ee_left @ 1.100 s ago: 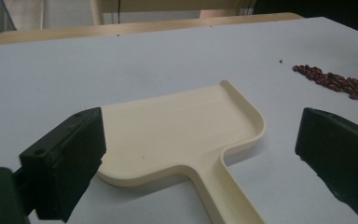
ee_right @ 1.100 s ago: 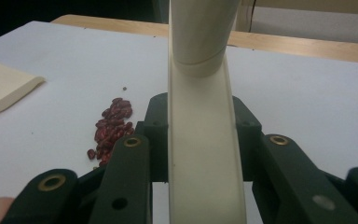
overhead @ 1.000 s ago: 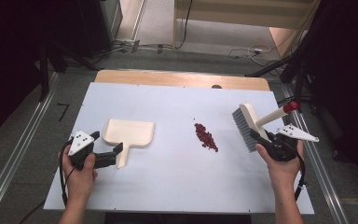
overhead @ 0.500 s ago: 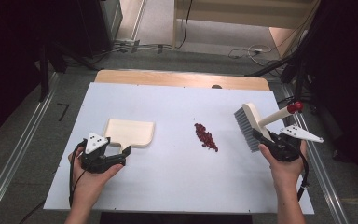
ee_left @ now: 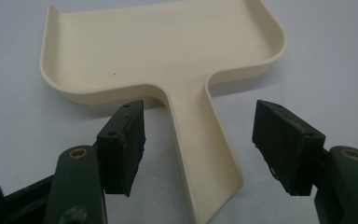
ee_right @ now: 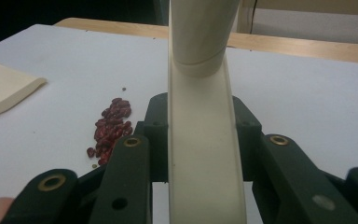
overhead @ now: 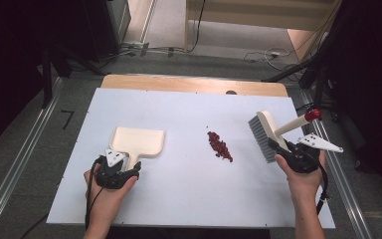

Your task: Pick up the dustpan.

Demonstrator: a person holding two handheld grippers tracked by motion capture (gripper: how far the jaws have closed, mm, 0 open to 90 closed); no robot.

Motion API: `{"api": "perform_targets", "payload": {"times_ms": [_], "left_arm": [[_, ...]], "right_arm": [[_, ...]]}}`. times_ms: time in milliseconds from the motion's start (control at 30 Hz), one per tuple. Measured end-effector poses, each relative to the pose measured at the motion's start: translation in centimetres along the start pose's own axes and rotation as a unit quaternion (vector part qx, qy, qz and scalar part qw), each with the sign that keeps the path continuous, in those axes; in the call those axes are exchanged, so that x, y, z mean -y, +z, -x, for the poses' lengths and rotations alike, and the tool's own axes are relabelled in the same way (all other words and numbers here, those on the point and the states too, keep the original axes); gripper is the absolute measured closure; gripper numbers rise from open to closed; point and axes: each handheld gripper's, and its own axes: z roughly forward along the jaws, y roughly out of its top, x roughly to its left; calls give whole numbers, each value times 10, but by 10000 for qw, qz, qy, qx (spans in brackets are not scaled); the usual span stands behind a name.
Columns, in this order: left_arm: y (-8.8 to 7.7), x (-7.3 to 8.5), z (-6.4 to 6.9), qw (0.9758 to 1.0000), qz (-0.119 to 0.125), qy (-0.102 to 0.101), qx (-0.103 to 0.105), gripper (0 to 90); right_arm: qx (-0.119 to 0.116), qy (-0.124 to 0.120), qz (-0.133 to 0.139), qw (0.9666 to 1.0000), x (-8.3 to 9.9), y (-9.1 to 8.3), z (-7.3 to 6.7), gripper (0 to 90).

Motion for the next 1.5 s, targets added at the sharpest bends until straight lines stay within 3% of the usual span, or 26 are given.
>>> {"api": "perform_targets", "payload": {"times_ms": [267,333,467,567,700,867,1200,1500], "left_arm": [[18,-1,3,9999,-92,-59,-78,395],[22,-1,3,9997,-85,-101,-185,422],[24,-3,2,9993,-55,-205,-306,478],[26,-3,4,9990,-59,-163,-404,497],[26,-3,3,9989,-70,-210,-420,543],[26,-3,1,9992,-45,-162,-359,639],[24,0,-5,9998,64,-100,-174,654],[17,-5,-10,9997,199,144,-47,656]], "right_arm": [[12,1,-56,10000,1,3,-1,648],[14,-5,-65,10000,2,4,-2,648],[23,-18,-78,10000,2,5,-2,648],[26,-21,-84,10000,2,5,-3,648],[25,-35,-98,9999,3,6,-4,648],[16,-24,-108,9999,3,6,-4,648],[-17,33,-50,10000,2,4,-3,648],[-17,30,-40,10000,2,2,-1,649]]}}
